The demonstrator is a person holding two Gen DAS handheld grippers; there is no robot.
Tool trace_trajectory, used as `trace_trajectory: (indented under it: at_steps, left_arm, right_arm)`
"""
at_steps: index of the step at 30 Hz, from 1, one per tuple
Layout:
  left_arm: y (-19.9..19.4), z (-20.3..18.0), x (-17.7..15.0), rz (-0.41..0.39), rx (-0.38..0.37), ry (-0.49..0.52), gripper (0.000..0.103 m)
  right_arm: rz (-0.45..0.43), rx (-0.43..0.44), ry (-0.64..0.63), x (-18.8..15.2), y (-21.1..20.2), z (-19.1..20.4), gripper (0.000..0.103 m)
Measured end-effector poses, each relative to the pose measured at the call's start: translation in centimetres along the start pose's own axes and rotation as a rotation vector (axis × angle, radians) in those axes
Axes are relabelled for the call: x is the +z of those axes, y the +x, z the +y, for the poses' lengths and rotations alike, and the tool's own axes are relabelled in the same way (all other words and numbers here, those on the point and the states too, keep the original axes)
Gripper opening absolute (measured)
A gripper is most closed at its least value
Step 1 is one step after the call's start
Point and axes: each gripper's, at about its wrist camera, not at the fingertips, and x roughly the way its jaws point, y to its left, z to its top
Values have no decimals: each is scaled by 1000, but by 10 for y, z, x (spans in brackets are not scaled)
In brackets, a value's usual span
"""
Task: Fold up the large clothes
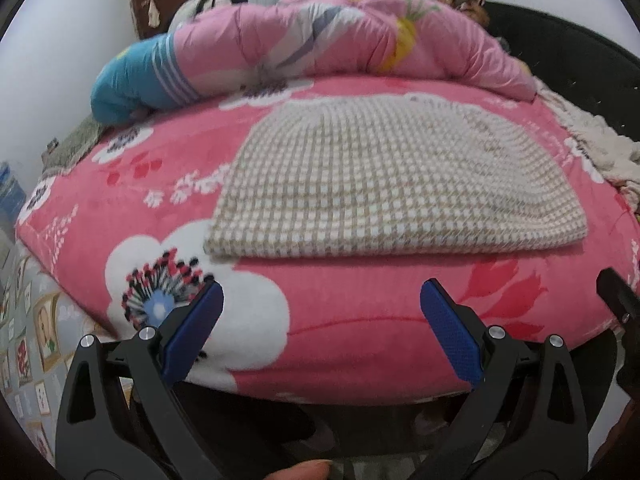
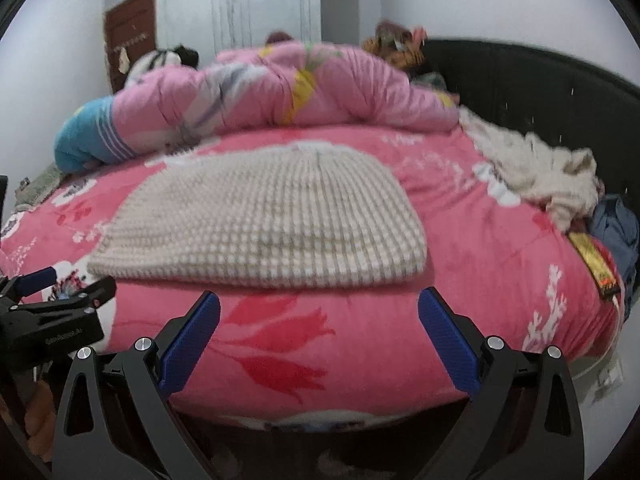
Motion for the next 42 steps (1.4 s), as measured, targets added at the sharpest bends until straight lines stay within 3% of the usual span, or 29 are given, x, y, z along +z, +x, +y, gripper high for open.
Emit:
trace_trajectory:
  at_steps: [6, 42]
  left_arm:
    - [13, -3, -6, 64, -23, -6, 96]
    - [11, -8, -10, 76, -39, -30, 96]
  right_arm:
    - [65, -4, -11, -4, 15, 3, 96]
    - [102, 22, -20, -4, 20, 13, 96]
